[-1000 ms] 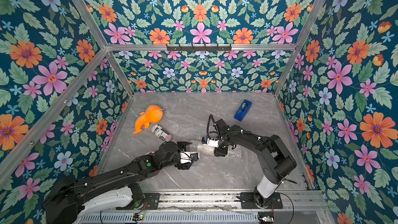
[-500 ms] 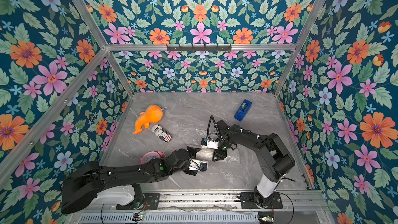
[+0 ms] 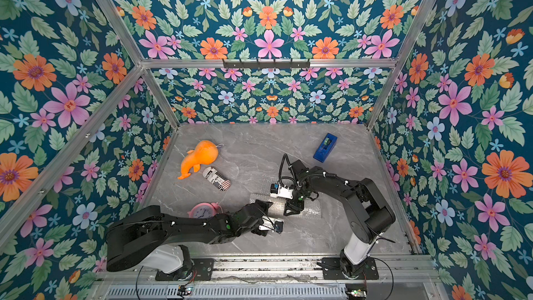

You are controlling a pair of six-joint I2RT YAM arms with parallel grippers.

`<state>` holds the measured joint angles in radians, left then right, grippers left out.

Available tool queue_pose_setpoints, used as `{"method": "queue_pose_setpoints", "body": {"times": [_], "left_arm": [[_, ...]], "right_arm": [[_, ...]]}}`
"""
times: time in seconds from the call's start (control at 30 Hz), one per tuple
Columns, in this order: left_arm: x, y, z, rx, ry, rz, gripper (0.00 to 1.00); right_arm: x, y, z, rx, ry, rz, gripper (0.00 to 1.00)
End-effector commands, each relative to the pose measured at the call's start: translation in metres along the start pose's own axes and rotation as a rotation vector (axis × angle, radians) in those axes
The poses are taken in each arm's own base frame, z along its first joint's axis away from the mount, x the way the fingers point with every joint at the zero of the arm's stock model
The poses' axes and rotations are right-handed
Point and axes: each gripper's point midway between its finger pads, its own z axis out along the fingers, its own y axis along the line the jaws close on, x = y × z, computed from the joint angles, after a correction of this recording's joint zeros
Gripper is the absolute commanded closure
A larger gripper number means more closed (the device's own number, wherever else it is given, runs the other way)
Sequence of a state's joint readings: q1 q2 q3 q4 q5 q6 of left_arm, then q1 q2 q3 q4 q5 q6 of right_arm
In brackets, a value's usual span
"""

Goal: Wrap vases in bubble wrap
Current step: Wrap the vase in bubble wrap.

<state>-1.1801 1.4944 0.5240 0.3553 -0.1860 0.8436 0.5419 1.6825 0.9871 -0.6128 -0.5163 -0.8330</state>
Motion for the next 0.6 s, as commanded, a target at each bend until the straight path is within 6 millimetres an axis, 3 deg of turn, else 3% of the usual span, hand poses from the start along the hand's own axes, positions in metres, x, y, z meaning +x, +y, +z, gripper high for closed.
{"method": "queue_pose_setpoints", "body": {"times": [0.0,0.27,0.57], "left_arm": [[-0.002,0.014,0.004,-0.063,0.005,-0.008,0.11],[-0.004,0.012,0.015,-0.054,0.023,0.05,0.14],[0.005,-0.009,0.036,0.066,0.098,0.076,0.33]], "right_arm": [[-0.007,0.016,-0.002,-0.079,-0.04,-0.019,0.54],[-0.004,0.023,-0.001,-0.118,-0.027,-0.017,0.54],[0.007,0.028,0.001,-0.131,0.023,-0.03,0.45]]}}
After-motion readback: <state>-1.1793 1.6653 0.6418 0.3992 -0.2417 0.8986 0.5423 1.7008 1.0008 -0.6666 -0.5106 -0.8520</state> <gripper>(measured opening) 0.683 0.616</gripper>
